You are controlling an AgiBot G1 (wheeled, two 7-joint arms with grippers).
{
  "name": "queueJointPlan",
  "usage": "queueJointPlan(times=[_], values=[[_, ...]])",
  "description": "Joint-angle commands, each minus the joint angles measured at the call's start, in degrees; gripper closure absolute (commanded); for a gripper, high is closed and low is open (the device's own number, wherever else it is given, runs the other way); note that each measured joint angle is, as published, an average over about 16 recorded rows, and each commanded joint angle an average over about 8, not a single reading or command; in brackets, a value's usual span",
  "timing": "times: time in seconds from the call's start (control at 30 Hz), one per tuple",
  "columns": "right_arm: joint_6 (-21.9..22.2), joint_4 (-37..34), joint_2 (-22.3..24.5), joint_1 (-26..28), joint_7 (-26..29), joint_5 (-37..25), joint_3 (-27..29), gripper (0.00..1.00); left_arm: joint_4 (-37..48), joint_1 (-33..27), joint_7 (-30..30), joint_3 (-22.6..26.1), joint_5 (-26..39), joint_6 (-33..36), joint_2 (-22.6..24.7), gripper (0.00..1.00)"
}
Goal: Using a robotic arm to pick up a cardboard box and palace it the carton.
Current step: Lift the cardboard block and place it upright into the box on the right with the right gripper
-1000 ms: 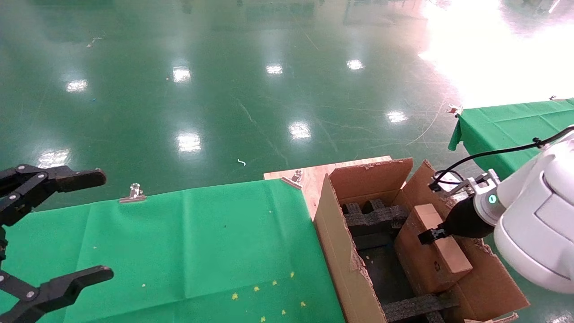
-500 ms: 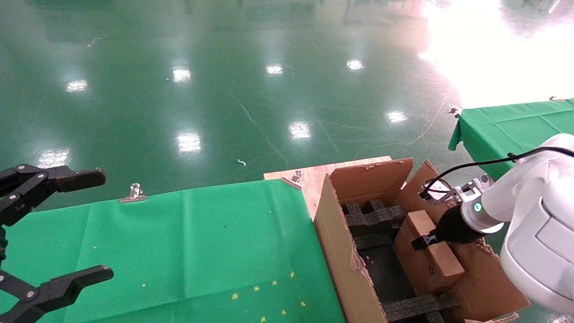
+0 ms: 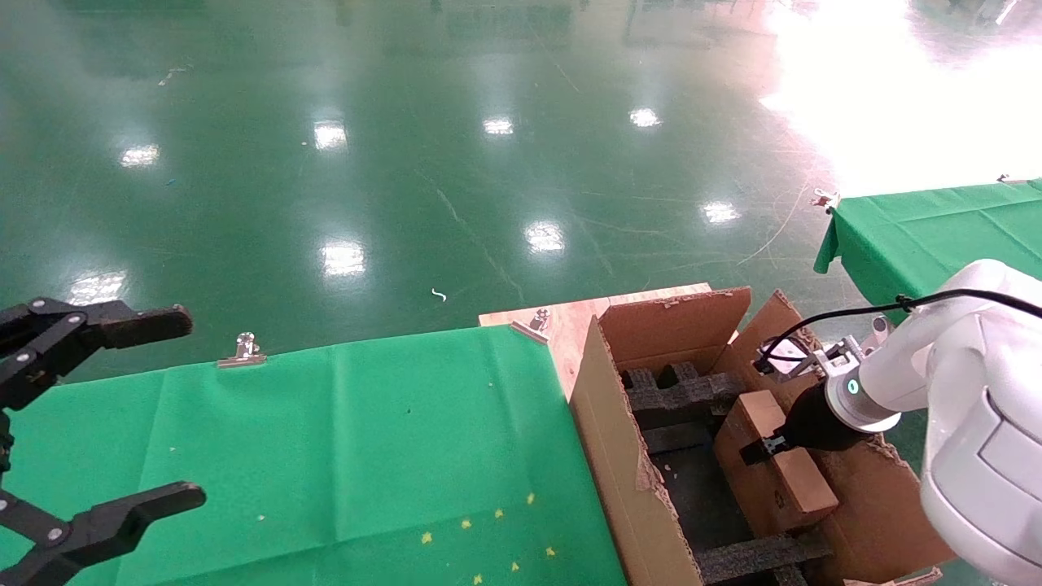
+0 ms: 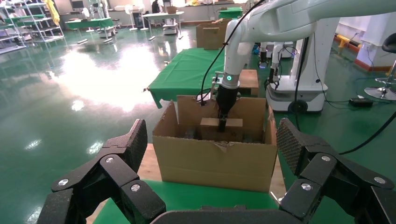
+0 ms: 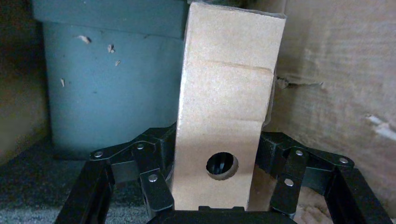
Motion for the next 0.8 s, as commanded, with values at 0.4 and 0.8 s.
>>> queueJointPlan(times=[0.4, 0.8], values=[[-0.09, 0.61, 0.24, -0.15, 0.45, -0.25, -0.11, 0.00, 0.00, 0.00, 0.00, 0.00, 0.00, -0.01, 0.00, 0.00], [-0.28, 0.31, 0.19, 0.60, 0.38, -0.35, -0.29, 0.00, 0.01, 0.00, 0.01, 0.00, -0.01, -0.01, 0.00, 0.00]])
